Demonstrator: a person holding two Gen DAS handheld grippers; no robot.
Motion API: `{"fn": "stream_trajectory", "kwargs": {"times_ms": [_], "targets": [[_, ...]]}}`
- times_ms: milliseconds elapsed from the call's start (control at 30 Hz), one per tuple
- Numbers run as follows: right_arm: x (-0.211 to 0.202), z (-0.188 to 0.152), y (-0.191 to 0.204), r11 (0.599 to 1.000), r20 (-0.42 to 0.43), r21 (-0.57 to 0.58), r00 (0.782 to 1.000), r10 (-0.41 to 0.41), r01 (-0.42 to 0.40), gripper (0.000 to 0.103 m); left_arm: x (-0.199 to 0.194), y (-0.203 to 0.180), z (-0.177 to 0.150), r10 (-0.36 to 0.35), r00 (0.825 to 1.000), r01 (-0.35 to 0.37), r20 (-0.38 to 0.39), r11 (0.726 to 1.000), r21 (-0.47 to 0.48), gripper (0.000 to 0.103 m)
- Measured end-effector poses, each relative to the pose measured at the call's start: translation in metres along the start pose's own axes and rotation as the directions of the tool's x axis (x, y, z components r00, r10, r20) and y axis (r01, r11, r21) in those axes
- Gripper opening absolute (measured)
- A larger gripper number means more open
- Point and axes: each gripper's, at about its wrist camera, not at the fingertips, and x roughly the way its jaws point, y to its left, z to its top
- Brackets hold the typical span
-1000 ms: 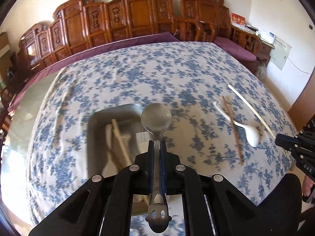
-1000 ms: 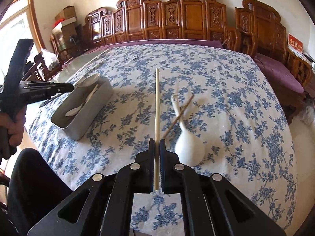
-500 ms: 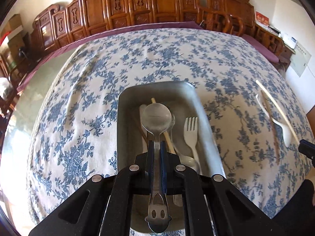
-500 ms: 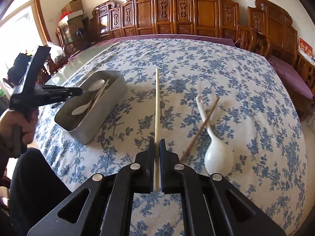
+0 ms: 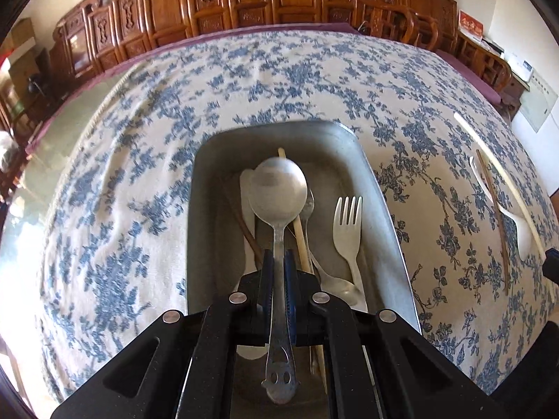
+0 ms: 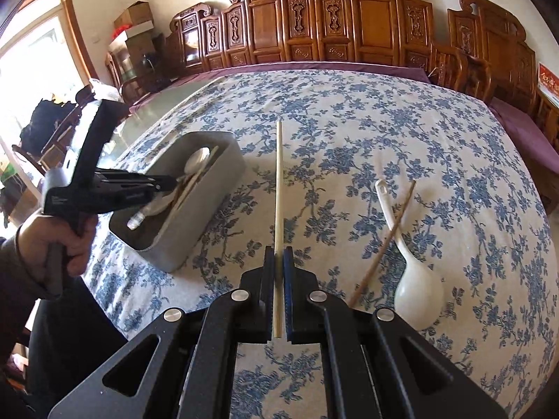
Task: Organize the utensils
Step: 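Lower the steel spoon and chopstick into the grey tray and open both tools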
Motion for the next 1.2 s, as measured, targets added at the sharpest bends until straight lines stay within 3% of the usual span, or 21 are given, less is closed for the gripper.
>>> {"fn": "stream_trajectory", "kwargs": {"times_ms": [367,767,1200], "targets": [[0.014,0.016,0.037,0.999,-0.001,-0.022,0.999,0.046,-0.046,0.006,-0.029,0.013,-0.004,-0.027,0.998,0.026,0.062,1.0,0.006,0.006],[0.058,0.039,0.097,0.991,-0.057,-0.03,0.99,0.127,-0.129,0.006,-0.083,0.06,-0.021,-0.026,0.99,0.03,0.137,0.999,-0.031,0.005],[0.106,0.043,0.124,0.993,-0.14,0.022,0.983,0.118,-0.116,0.006,-0.096,0.076,-0.04,-0.05,0.986,0.058,0.16,0.997,-0.044,0.005]]}}
